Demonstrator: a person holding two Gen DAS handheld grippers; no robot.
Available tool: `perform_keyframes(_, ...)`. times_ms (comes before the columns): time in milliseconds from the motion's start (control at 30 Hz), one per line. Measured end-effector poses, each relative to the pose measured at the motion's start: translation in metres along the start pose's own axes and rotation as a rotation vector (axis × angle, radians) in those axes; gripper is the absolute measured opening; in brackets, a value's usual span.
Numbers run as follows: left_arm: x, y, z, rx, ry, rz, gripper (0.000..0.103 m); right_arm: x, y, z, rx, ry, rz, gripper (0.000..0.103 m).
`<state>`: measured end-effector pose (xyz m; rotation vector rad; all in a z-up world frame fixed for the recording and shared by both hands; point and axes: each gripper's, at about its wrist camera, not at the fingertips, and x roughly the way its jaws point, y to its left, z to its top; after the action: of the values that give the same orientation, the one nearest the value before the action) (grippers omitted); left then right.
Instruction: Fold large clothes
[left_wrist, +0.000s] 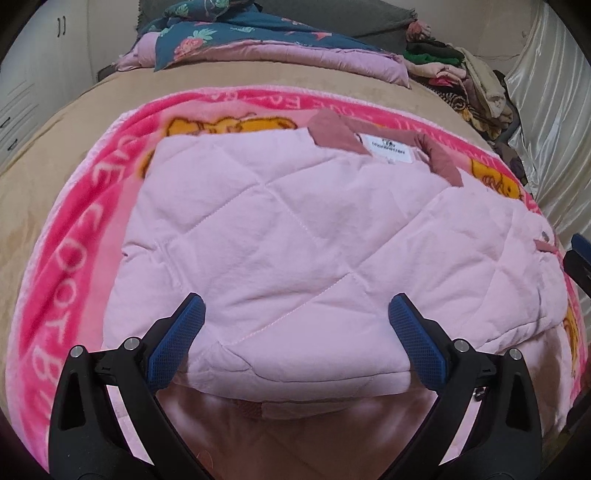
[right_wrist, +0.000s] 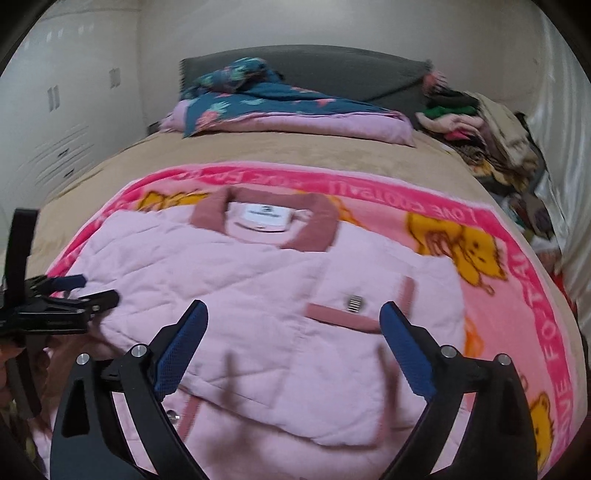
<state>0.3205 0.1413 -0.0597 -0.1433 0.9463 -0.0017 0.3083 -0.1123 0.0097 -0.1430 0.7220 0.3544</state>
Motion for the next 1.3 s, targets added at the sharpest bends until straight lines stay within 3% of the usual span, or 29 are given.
perform_keyframes(167,0.005,0.005,-0.002,-0.024,0.012,-0.013,0.095,0.023,0.018,0.001,-0.030,0.058,0.033,0.093)
perform_keyframes(300,0.005,0.006,-0.002,-0.024,0.012,-0.016,0.095,0.062,0.021,-0.012,-0.024,0.197,0.032,0.095)
perform_keyframes(400,0.005,0.005,-0.002,-0.018,0.013,-0.007,0.095,0.081,0.020,-0.021,0.005,0.223,0.038,0.098)
perform_keyframes(733,-0.006,0.001,-0.004,-0.011,-0.002,0.024,0.094,0.083,0.022,-0.028,0.045,0.178,0.013,0.098)
perform_keyframes(1133,-0.031,0.004,-0.006,-0.044,-0.011,0.008,0.094,0.026,0.011,-0.040,0.208,0.082,0.067,0.098)
perform_keyframes(1300,-0.043,0.005,-0.009,-0.063,-0.014,-0.036,0.094,-0.001,0.010,-0.046,0.236,0.044,0.089,0.098)
